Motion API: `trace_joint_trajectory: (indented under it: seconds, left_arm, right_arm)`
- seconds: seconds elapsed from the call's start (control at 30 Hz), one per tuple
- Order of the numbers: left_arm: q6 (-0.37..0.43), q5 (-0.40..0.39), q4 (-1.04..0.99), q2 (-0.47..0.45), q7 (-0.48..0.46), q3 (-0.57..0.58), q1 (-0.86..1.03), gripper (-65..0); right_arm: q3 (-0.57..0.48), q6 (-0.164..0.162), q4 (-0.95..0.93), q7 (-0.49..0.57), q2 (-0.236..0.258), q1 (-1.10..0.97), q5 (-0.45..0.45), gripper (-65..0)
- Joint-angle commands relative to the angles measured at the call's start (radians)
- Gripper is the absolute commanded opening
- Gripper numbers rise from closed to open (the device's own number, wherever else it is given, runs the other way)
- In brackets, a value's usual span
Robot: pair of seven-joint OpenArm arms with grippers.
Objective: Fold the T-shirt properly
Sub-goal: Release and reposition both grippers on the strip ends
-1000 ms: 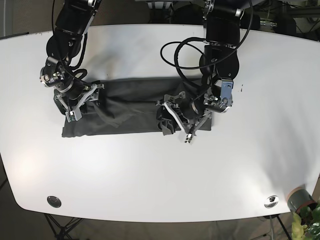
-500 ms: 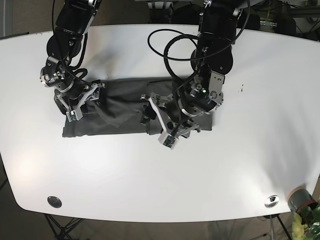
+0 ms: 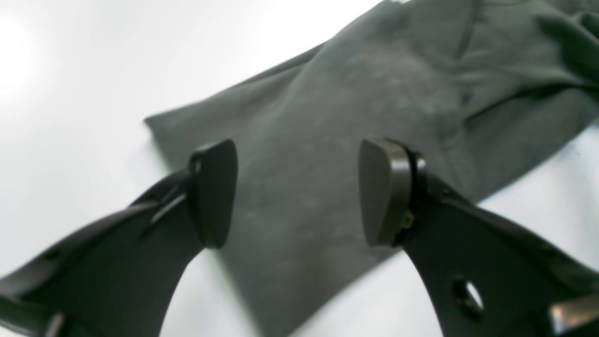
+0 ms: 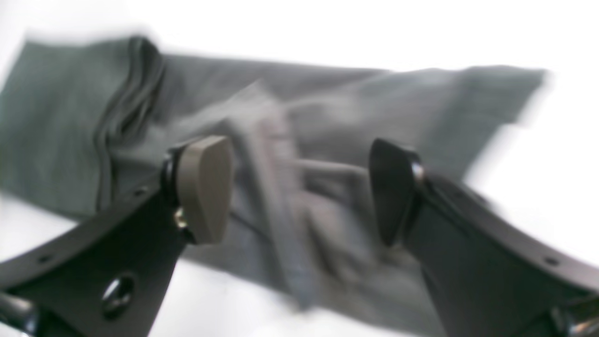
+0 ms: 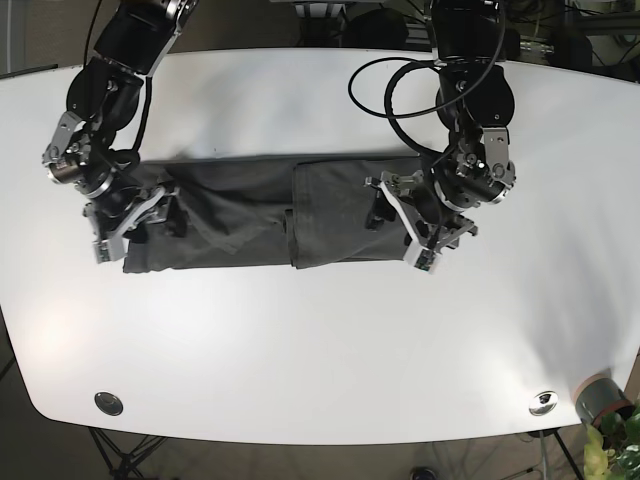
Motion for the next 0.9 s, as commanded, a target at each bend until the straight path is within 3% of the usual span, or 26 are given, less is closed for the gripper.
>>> trace_joint_trajectory:
  seconds: [0.0, 0.13, 0.2, 0.4, 0.53, 0.67, 0.87]
  left_arm:
    - [-0.031, -0.008, -0.005, -0.004, -0.061, -0.031, 0.005, -33.8]
    - [-0.123, -0.003, -0.056, -0.005, -0.104, -0.045, 0.017, -58.5]
    - [-0.149, -0.001, -0.079, -0.008, -0.113, -0.045, 0.017, -65.0]
    - [-0.158, -0.006, -0.165, -0.033, -0.173, -0.045, 0.018, -65.0]
    - [-0.161, -0.001, -0.210, -0.034, -0.198, -0.045, 0.018, -65.0]
    - [-0.163, -0.008, -0.254, -0.054, -0.210, -0.045, 0.005, -65.0]
    - [-0.165, -0.009, -0.202, -0.060, -0.205, -0.047, 0.011, -65.0]
  right_arm:
    - [0.089, -0.007, -0.031, -0.053, 0.030, 0.072, 0.036, -20.9]
    - [0.178, -0.004, -0.149, -0.105, 0.094, 0.144, 0.082, -20.9]
    - [0.192, -0.004, -0.225, -0.107, 0.134, 0.171, 0.102, -20.8]
    - [0.190, -0.003, -0.514, -0.053, 0.252, 0.230, 0.171, -10.9]
    - [0.187, -0.001, -0.655, -0.013, 0.295, 0.235, 0.225, -10.3]
    - [0.187, 0.041, -0.709, -0.012, 0.298, 0.243, 0.244, -10.3]
    - [0.187, 0.041, -0.709, -0.012, 0.257, 0.221, 0.243, -10.3]
